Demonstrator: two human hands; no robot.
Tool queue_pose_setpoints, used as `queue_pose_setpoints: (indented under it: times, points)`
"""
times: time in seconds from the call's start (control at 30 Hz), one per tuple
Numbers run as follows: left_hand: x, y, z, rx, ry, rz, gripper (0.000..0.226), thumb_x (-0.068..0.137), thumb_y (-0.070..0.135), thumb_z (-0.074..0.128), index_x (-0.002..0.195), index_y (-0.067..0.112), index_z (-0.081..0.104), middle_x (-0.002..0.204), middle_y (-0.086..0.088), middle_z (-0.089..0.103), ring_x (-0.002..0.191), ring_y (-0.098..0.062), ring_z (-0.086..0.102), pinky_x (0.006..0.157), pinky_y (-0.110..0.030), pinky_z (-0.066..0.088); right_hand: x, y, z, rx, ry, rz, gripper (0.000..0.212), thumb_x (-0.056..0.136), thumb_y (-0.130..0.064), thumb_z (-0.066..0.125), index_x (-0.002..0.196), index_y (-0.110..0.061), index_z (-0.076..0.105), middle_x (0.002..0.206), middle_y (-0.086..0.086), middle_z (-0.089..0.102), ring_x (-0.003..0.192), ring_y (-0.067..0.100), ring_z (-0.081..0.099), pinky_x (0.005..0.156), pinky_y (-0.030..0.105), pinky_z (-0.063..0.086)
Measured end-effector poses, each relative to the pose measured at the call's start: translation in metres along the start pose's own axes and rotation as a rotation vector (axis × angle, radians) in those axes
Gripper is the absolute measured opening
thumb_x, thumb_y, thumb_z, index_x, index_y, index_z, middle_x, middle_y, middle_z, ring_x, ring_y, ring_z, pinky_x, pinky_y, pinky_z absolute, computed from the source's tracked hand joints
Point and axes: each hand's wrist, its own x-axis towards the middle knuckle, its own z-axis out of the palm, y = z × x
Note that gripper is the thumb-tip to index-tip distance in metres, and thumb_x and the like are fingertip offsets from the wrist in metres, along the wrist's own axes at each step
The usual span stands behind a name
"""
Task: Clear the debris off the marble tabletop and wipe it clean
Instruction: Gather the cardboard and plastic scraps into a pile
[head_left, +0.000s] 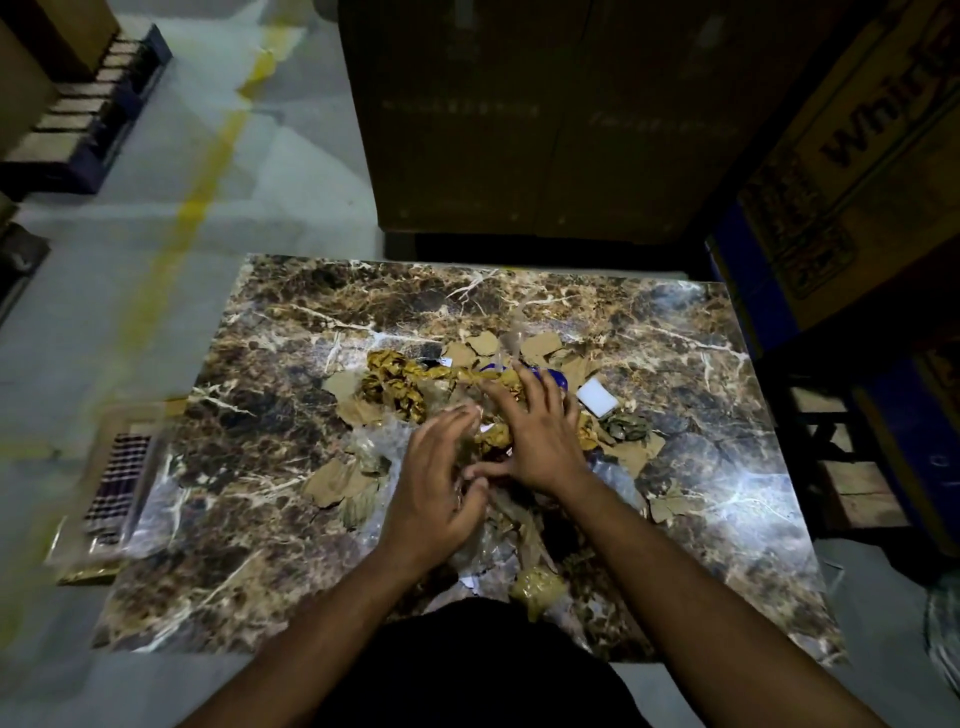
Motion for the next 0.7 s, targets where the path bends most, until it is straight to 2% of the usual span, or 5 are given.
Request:
queue_pose_setpoints:
  times: [0.13,0.3,0.47,0.63,0.7]
  points:
    - [-0.001,-0.018,-0.012,0.121,0.093,-0.127,0.068,0.090,0.048,0.053,0.152,0.029,0.033,0.158,0.002,0.035,0.145,-0.026,0.028,0.115,-0.062,0.027,-0.006,0.004,-0.021,0.122,-0.009,-0.051,0.137,0.052,-0.088,0.074,0.154,-0.057,-0.012,0.168,0.000,-0.026,0.156,0.035,-0.012,0.117,0.070,-0.003]
    - [-0.010,-0.067,-0.027,0.204,0.129,-0.440,0.079,0.084,0.074,0.037,0.153,0.036,0.029,0.164,-0.002,0.025,0.148,-0.033,0.020,0.118,-0.061,0.019,-0.022,0.023,-0.040,0.413,-0.009,-0.076,0.135,0.053,-0.076,0.082,0.155,-0.059,-0.005,0.170,-0.008,-0.010,0.157,0.030,0.004,0.119,0.070,0.023]
    - [-0.050,-0.101,-0.015,0.130,0.013,-0.530,0.084,0.083,0.084,0.028,0.154,0.040,0.024,0.168,-0.001,0.017,0.154,-0.029,0.011,0.121,-0.058,0.010,-0.050,0.048,-0.041,0.508,0.105,-0.018,0.134,0.055,-0.073,0.085,0.157,-0.056,0.001,0.170,-0.013,-0.001,0.156,0.024,0.010,0.119,0.068,0.020]
    - [-0.055,-0.108,0.002,0.044,0.054,-0.540,0.086,0.087,0.082,0.027,0.157,0.033,0.024,0.168,0.001,0.015,0.154,-0.025,0.010,0.121,-0.058,0.012,-0.083,0.083,-0.001,0.548,0.386,0.240,0.087,0.082,-0.084,0.047,0.156,-0.058,0.011,0.170,-0.007,0.013,0.154,0.026,0.020,0.117,0.071,0.021]
    - [-0.050,-0.107,0.012,0.051,0.048,-0.528,0.084,0.089,0.077,0.028,0.156,0.026,0.027,0.167,-0.002,0.017,0.153,-0.025,0.013,0.121,-0.056,0.017,-0.095,0.091,0.022,0.573,0.411,0.396,0.088,0.081,-0.092,0.032,0.158,-0.053,0.015,0.171,-0.004,0.013,0.155,0.027,0.018,0.117,0.071,0.020]
